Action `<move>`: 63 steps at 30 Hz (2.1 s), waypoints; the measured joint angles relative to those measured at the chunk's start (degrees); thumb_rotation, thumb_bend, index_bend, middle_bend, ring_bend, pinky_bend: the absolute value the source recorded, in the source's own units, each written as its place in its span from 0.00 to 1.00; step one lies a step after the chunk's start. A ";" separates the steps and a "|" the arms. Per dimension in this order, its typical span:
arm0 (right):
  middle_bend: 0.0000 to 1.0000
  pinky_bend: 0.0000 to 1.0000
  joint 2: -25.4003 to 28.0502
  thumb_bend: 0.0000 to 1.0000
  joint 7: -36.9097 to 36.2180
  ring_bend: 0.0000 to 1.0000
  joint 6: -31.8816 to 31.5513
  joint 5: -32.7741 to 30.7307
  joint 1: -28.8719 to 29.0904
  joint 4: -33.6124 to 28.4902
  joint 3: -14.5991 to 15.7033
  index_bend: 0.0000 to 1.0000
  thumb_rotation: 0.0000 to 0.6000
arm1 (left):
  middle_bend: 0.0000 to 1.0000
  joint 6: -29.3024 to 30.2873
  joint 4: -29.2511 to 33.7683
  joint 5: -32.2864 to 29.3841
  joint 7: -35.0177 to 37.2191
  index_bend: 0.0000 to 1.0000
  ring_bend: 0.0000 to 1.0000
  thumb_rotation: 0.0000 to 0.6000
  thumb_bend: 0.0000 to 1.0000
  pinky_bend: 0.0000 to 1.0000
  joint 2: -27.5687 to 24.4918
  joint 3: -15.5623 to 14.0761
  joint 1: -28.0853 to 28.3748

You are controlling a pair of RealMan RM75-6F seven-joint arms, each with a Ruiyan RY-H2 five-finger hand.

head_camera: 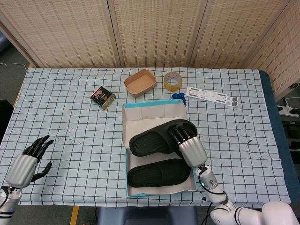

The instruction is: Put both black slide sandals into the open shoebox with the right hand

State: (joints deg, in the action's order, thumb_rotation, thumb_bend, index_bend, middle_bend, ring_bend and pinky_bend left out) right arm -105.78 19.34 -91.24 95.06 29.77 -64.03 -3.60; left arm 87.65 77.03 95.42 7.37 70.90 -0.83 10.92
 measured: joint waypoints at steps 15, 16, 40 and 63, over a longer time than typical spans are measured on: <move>0.67 0.64 -0.88 0.09 -0.22 0.55 4.70 0.50 -0.57 -2.07 1.05 0.74 1.00 | 0.03 -0.23 0.10 -0.19 0.44 0.10 0.08 1.00 0.40 0.31 -0.18 0.05 0.08; 0.67 0.64 -0.76 0.09 -0.39 0.55 5.15 0.31 -0.68 -2.50 1.15 0.74 1.00 | 0.03 -0.33 0.06 -0.29 0.52 0.10 0.08 1.00 0.40 0.31 -0.19 0.09 0.11; 0.68 0.64 4.80 0.09 4.54 0.55 16.19 -5.12 -3.90 -12.94 3.78 0.74 1.00 | 0.03 -0.80 0.40 -0.37 0.51 0.10 0.08 1.00 0.40 0.31 -0.35 0.01 0.28; 0.68 0.64 6.01 0.09 7.47 0.56 22.45 -9.27 -4.36 -18.64 3.12 0.74 1.00 | 0.04 -0.80 0.54 -0.35 0.77 0.10 0.08 1.00 0.40 0.31 -0.47 0.01 0.31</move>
State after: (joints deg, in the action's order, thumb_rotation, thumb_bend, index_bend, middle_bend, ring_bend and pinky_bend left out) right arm -99.77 26.81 -68.79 85.79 25.41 -82.67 -0.47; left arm 86.85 77.57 95.07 8.14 70.43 -0.81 11.23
